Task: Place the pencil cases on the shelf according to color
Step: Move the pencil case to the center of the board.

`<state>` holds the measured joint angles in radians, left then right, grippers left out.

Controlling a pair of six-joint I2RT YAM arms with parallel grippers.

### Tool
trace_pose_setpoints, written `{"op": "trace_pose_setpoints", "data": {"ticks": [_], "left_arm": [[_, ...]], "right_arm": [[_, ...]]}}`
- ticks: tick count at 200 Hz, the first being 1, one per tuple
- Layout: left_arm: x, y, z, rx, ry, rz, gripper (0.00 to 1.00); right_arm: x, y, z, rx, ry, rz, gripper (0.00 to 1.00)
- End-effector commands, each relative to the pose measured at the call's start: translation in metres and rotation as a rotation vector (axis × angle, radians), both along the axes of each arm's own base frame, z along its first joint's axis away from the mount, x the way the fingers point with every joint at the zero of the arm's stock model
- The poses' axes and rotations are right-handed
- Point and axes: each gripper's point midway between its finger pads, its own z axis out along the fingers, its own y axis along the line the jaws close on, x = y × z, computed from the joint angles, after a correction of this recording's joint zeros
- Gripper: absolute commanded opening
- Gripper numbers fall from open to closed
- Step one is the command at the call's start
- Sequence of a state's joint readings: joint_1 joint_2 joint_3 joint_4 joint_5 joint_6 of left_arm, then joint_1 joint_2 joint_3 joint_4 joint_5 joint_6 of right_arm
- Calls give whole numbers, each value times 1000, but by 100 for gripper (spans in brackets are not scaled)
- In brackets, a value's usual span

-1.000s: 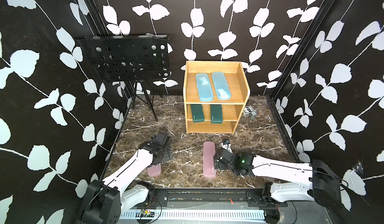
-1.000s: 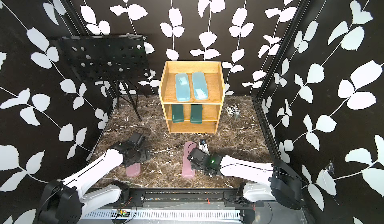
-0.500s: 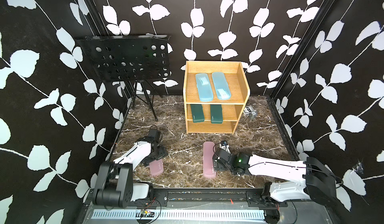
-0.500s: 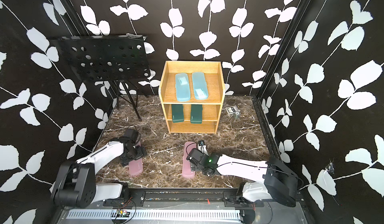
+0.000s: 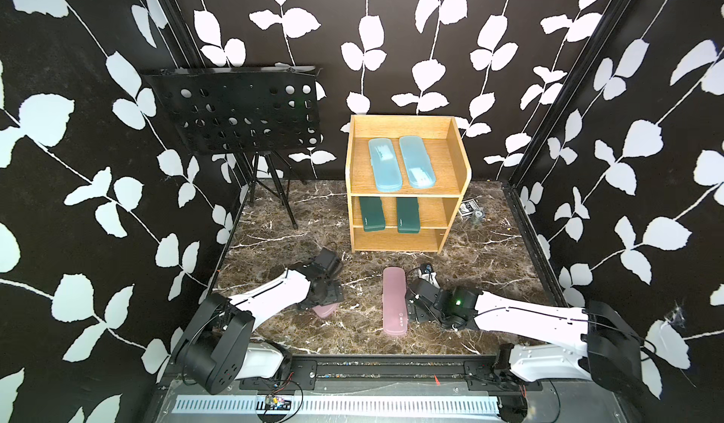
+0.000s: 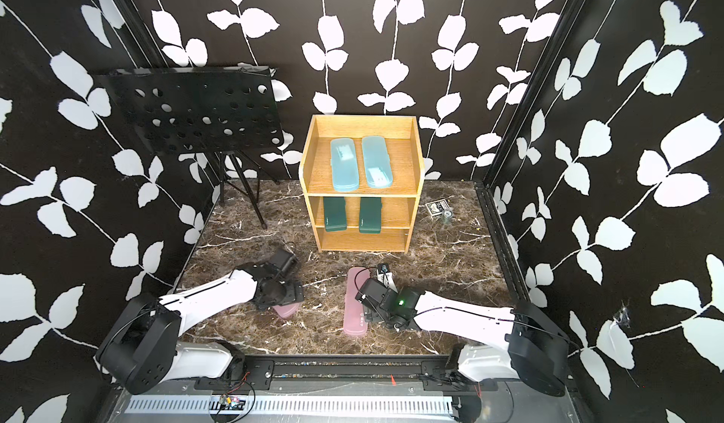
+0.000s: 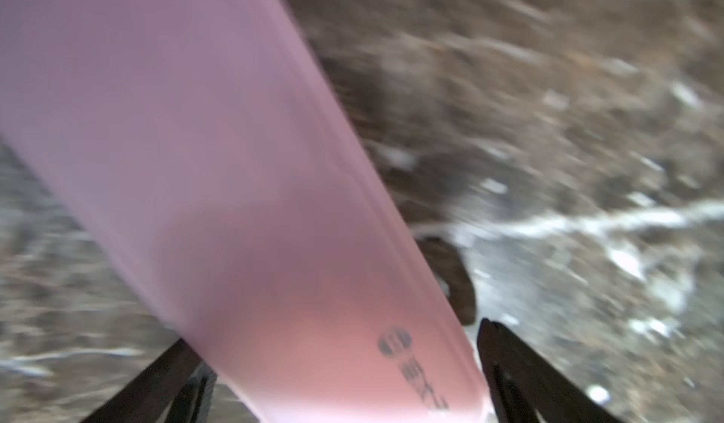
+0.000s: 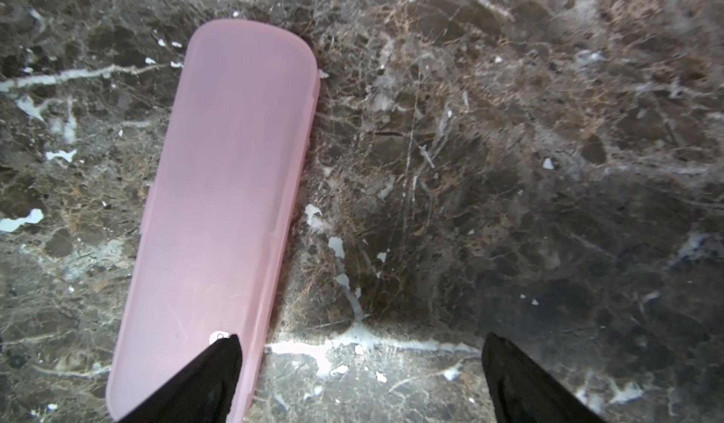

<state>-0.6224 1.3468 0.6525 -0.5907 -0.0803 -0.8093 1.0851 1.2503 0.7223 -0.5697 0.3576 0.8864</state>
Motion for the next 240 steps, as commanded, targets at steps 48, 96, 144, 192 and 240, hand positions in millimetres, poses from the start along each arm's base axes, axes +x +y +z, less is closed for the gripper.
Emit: {"op": "trace_pose_setpoints", "data": {"ticks": [48,96,144,192,240], "left_arm": [[-10,-28,32,-58,-80,-23,99],[3,-2,50,21,-149,4,99],[45,16,48,15,-130,31,99],[69,16,24,37,-76,14,99],[92,-3,5,6,-63,-29,99]], "right_arm": [[4,4,20,71,-31,-23,99],[13,35,13,106,3,-27,99],[29,62,6,60,21,-40,99],[45,80,-3,37,11,-50,99],[52,69,-11,-1,16,-81,99]]}}
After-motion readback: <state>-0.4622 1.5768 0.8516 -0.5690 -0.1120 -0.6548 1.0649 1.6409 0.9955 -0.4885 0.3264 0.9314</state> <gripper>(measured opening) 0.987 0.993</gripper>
